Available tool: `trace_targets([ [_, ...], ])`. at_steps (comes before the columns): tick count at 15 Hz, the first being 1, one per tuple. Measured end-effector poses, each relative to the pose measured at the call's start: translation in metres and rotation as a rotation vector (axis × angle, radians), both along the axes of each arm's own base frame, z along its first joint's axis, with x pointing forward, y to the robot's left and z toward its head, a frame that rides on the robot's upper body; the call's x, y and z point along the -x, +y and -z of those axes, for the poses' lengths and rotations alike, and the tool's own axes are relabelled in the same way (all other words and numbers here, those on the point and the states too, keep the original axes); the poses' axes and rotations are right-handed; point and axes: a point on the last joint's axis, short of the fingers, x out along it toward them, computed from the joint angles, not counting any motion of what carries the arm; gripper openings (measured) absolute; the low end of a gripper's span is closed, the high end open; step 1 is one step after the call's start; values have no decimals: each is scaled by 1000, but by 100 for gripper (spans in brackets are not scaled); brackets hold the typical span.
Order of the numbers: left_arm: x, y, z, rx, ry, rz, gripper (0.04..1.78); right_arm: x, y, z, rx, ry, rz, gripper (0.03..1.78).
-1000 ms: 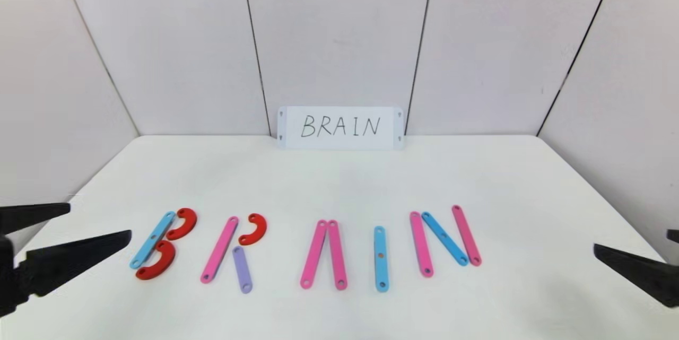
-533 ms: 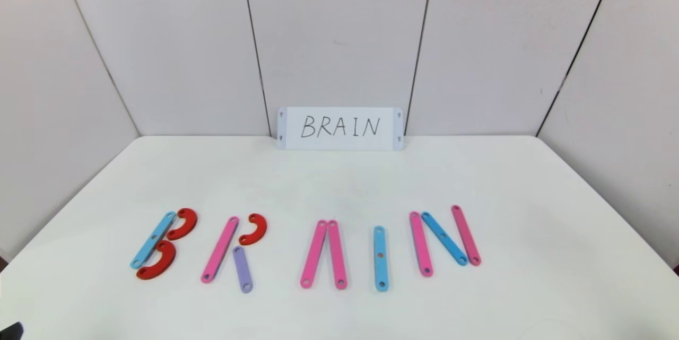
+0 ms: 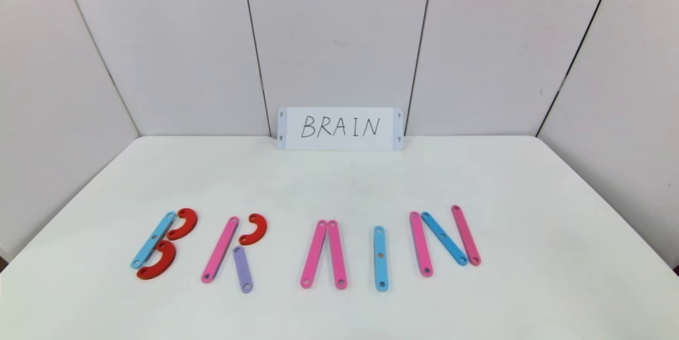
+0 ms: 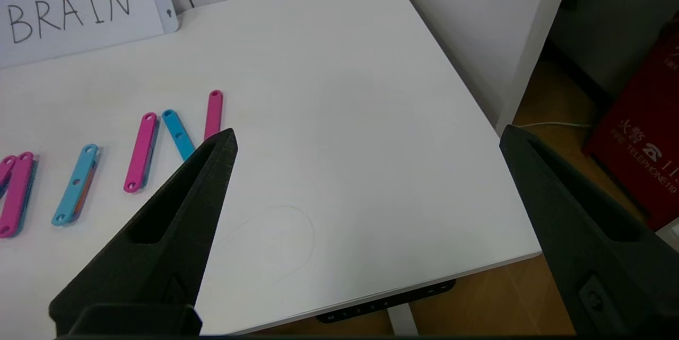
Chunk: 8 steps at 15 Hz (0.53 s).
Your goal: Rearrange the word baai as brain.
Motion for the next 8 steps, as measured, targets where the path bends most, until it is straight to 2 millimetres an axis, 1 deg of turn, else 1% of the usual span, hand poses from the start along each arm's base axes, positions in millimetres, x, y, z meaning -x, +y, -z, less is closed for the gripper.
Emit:
trace_targets([
  [3,9,-1,14,1,-33,-27,174,6,1,-7,14,-42,13,174],
  [5,12,-1,20,2,-51,-31,174,10,4,-6,33,-56,36,174],
  [7,16,-1,27,3,-73,-32,174,17,7,1,42,-81,-19,174],
  [8,17,-1,31,3,-91,-36,174,22,9,9,63,-96,-63,174],
])
